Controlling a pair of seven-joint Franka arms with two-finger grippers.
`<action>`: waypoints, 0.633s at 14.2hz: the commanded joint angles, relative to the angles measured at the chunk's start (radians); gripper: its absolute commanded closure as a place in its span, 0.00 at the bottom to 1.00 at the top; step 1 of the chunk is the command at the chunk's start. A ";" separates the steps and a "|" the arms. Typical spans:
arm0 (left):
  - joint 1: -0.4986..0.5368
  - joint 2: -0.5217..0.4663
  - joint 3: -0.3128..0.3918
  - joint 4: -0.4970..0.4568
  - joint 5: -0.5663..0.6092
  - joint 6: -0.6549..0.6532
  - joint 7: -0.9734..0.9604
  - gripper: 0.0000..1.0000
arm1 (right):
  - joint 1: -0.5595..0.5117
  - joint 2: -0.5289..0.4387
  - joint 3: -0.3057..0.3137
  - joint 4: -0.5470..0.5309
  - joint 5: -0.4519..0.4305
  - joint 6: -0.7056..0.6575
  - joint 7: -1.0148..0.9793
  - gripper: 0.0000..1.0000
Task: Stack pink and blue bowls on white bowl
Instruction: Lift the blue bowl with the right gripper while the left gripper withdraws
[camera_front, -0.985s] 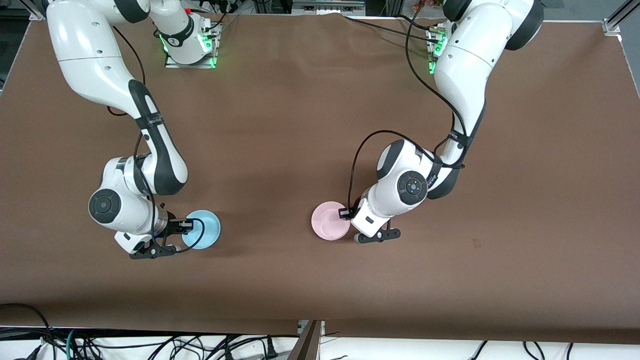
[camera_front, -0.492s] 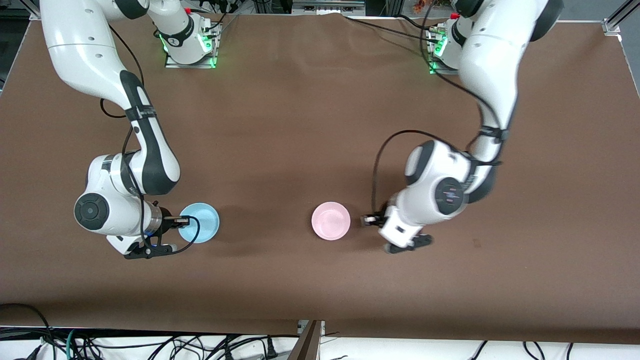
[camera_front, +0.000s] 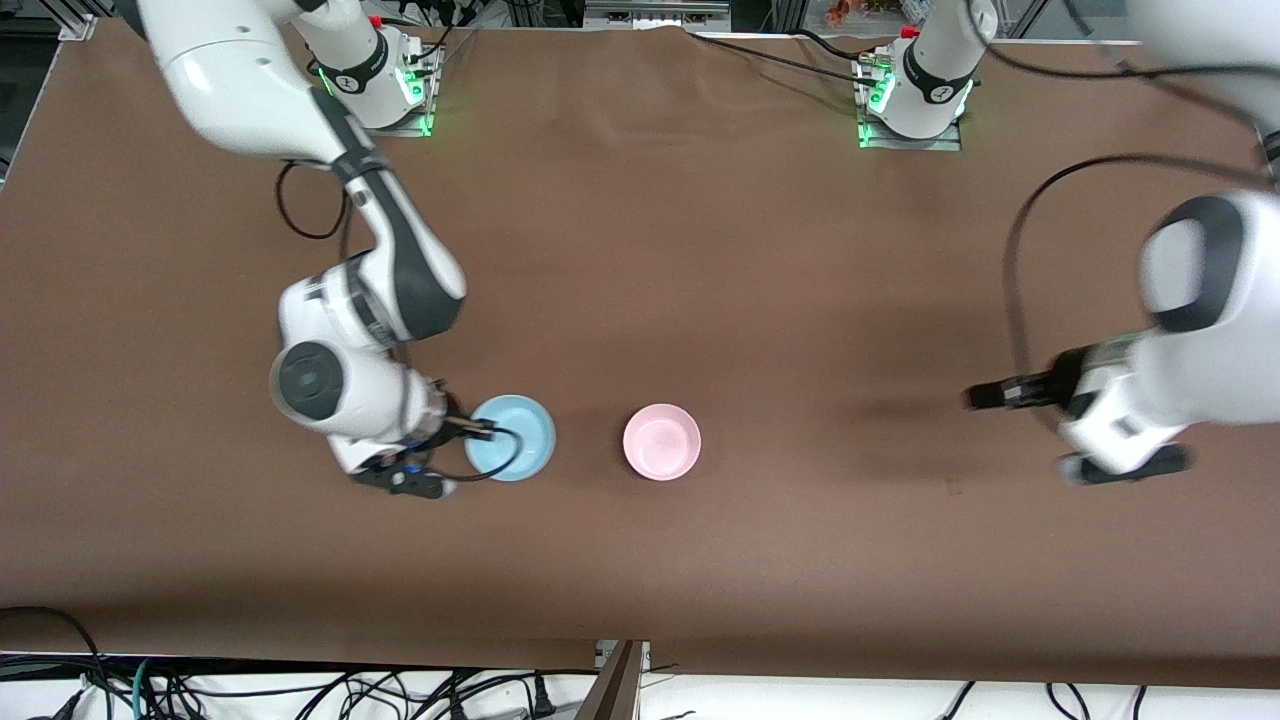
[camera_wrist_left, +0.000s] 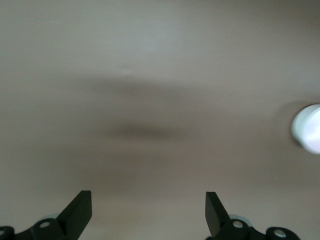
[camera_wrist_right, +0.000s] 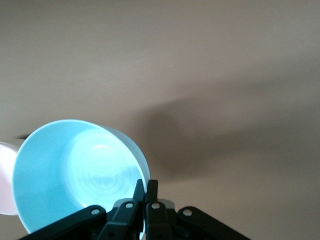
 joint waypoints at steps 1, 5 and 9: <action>-0.002 -0.154 -0.005 -0.135 0.074 -0.026 0.035 0.00 | 0.095 0.064 0.004 0.062 0.029 0.077 0.211 1.00; 0.026 -0.317 -0.024 -0.236 0.078 -0.071 0.038 0.00 | 0.252 0.147 -0.009 0.105 0.036 0.237 0.466 1.00; 0.038 -0.322 -0.064 -0.246 0.130 -0.111 0.038 0.00 | 0.264 0.165 -0.017 0.125 0.023 0.246 0.477 1.00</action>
